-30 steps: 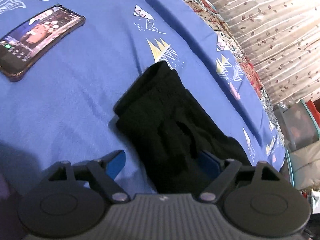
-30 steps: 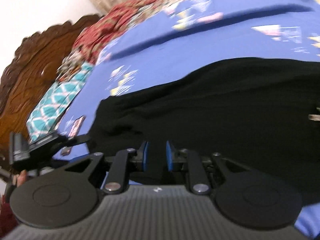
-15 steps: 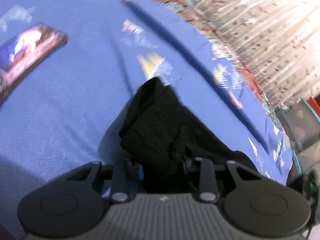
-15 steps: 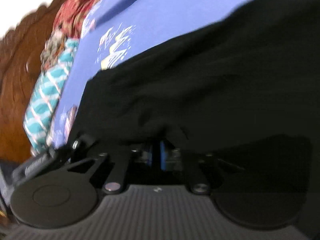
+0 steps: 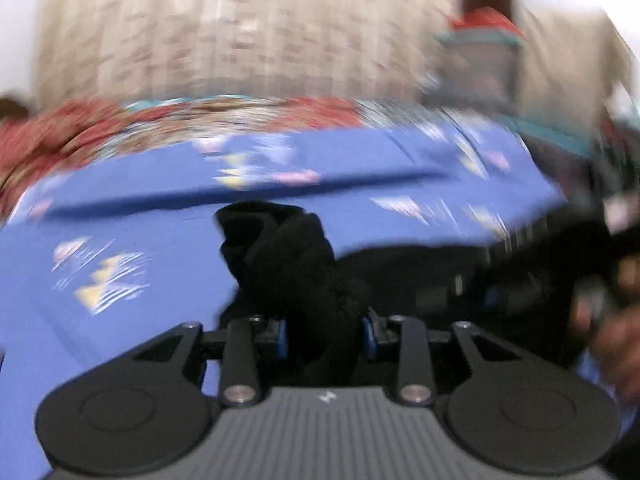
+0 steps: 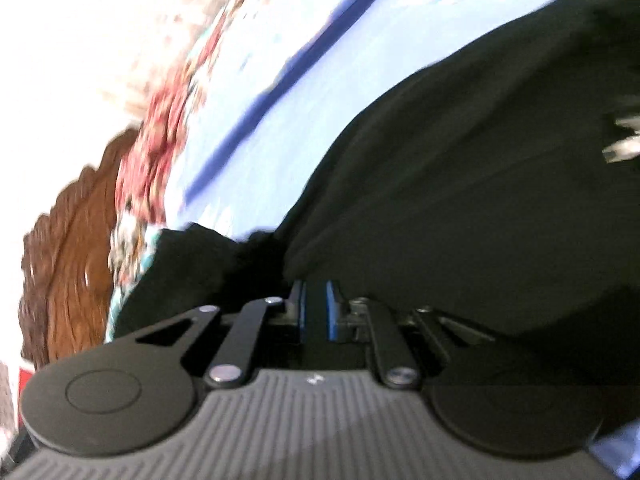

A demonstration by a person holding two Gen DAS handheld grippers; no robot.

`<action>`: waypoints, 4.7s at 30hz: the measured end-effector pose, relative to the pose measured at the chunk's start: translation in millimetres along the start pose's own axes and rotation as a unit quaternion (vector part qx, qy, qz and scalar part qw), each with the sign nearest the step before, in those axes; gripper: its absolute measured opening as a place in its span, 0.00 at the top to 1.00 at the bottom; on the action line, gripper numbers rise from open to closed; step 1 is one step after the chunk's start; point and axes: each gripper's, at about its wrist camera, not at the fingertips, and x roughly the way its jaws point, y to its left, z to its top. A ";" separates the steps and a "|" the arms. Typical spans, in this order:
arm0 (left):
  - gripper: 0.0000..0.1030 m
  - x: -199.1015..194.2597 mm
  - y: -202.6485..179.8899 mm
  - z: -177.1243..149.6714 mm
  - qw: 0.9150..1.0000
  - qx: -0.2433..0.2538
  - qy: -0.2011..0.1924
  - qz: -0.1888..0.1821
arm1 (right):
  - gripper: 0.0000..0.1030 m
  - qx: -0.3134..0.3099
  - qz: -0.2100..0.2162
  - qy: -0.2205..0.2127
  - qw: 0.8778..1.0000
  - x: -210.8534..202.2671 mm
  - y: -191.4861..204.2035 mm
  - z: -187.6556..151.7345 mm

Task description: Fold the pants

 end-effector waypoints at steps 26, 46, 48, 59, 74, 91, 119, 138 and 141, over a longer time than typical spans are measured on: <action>0.28 -79.3 76.1 -39.1 0.976 -0.214 0.031 -0.017 | 0.55 -0.032 0.017 0.063 0.997 32.0 8.0 -18.9; 0.31 -51.2 69.6 -36.5 0.974 -0.213 0.066 -0.033 | 0.61 -0.171 -0.093 -0.063 0.979 -17.0 -5.4 -6.1; 0.35 -45.6 70.0 -28.4 0.975 -0.212 0.061 -0.042 | 0.61 -0.168 -0.091 -0.084 0.978 -21.3 2.0 -2.5; 0.93 2.5 32.7 -3.6 0.974 -0.176 0.080 -0.121 | 0.72 -0.200 -0.068 -0.117 0.970 -41.5 12.0 -20.5; 0.95 30.3 -16.2 -29.7 0.988 -0.019 0.146 -0.043 | 0.46 -0.124 -0.083 -0.108 0.983 -25.1 -23.6 5.2; 0.95 27.4 -15.1 -27.6 0.990 -0.011 0.133 -0.045 | 0.90 -0.160 -0.098 -0.127 0.974 -7.9 10.5 24.7; 0.94 34.9 -7.9 -30.0 0.968 -0.137 0.176 -0.112 | 0.76 -0.161 -0.104 -0.017 0.981 -2.7 -15.3 -23.9; 0.79 11.9 -12.2 -7.6 0.966 -0.170 0.152 -0.120 | 0.68 -0.065 -0.133 -0.239 0.960 -152.0 -79.3 -4.2; 0.79 22.1 -11.2 -16.2 0.962 -0.176 0.178 -0.108 | 0.68 -0.048 -0.143 -0.244 0.958 -153.9 -85.6 -7.3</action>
